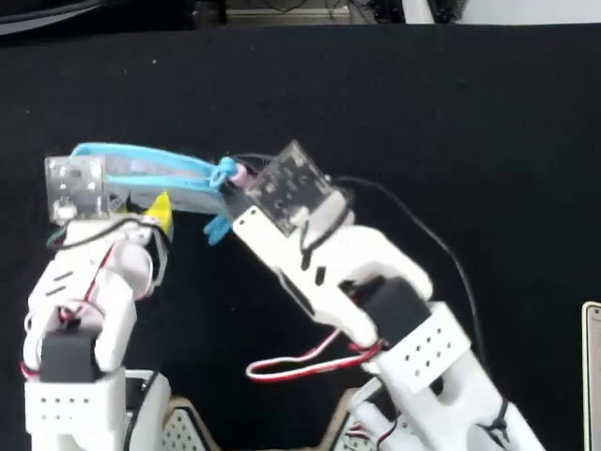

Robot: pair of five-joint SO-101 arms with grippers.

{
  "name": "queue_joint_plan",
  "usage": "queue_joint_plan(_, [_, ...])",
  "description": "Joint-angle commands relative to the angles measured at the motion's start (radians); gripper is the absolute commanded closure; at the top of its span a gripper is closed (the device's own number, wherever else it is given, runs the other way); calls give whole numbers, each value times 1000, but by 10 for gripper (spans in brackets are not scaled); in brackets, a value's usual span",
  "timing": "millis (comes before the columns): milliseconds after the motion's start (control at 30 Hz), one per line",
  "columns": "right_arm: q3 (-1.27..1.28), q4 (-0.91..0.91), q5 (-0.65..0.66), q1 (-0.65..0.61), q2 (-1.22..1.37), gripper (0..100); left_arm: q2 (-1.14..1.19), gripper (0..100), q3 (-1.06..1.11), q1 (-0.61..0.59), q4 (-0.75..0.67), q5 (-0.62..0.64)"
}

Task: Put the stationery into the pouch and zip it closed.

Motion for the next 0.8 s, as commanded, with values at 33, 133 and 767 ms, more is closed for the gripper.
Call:
queue_joint_plan(33, [-278, 104, 5, -68, 87, 988, -167, 830, 128, 8, -120, 9])
queue_joint_plan(133, [-364, 137, 5, -104, 134, 988, -230, 830, 194, 5, -166, 9])
queue_joint_plan(767, [-429, 204, 155, -126, 163, 988, -270, 825, -36, 122, 184, -86])
